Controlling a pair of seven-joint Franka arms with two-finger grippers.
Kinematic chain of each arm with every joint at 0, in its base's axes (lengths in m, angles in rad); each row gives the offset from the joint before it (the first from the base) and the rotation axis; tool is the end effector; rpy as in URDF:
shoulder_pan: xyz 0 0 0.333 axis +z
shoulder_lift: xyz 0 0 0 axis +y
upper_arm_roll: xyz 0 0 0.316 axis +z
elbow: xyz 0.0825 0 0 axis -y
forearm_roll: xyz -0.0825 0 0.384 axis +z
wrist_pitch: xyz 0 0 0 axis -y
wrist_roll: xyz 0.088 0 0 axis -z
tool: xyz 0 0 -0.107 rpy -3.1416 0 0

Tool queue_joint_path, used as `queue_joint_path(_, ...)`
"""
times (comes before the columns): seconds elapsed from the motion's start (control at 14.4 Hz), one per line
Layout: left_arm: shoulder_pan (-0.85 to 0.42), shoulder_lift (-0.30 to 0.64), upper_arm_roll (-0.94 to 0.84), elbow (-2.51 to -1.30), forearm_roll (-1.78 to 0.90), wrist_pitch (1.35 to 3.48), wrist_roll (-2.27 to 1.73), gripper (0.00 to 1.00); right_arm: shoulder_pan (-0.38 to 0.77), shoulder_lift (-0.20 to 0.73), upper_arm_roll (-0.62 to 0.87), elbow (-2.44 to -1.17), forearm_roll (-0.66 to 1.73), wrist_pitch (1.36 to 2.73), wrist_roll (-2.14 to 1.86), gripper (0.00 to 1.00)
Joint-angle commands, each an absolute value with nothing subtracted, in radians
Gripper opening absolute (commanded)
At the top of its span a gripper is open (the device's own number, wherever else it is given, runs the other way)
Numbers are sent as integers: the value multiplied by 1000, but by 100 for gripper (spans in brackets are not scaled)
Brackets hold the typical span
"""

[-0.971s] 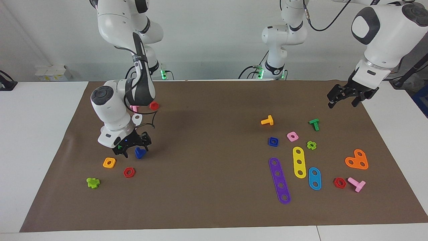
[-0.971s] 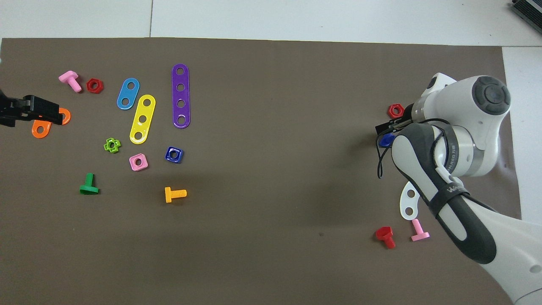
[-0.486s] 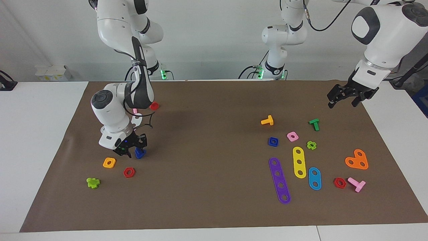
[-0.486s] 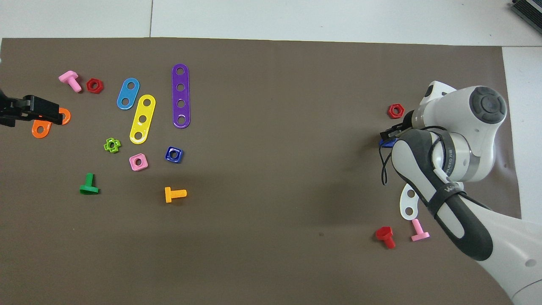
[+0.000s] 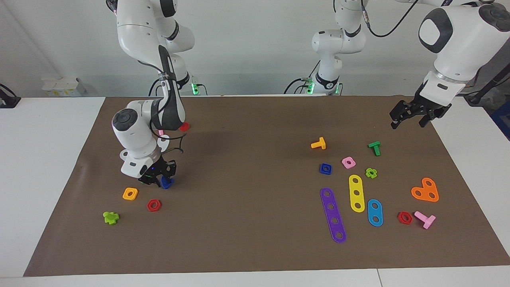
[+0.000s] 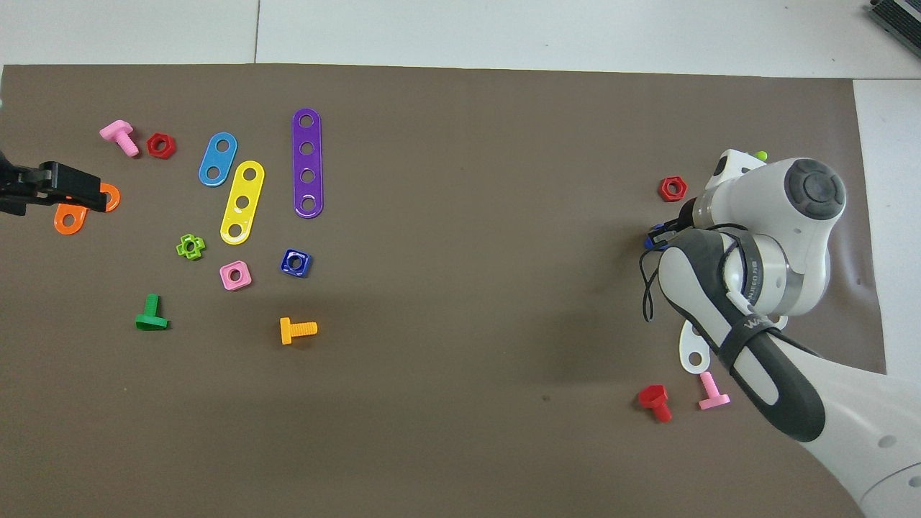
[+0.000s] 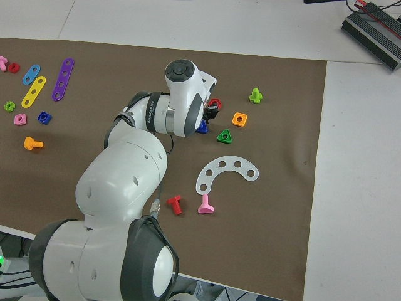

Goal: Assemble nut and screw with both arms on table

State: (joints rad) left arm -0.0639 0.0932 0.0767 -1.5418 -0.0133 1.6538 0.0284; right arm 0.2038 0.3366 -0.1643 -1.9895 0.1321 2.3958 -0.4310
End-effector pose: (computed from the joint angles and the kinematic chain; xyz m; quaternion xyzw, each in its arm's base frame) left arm 0.5900 0.0042 0.5925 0.9999 -0.0075 0.0096 0.0029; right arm 0.6131 0.0292 0.3029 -0.9804 -0.1926 -0.0411 0.0120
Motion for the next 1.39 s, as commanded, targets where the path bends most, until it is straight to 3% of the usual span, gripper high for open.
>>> queue_joint_path(0.0,-54,64,71,-1575,-17,1657,41,100,199,333,-160,-2005,166,2422,-416,0)
queue_joint_path(0.42,-55,64,71,-1575,-17,1658,41,100,202,276,-158,-1881,183,2272,-294,0)
queue_joint_path(0.69,-55,64,71,-1575,-18,1658,41,100,311,267,-152,-1728,161,2116,-51,0)
queue_joint_path(0.97,-55,64,71,-1575,-17,1657,41,100,507,287,-152,-1706,155,2181,257,0)
queue_joint_path(1.32,-55,64,71,-1574,-17,1657,41,100,725,440,-152,-1629,138,2329,547,0)
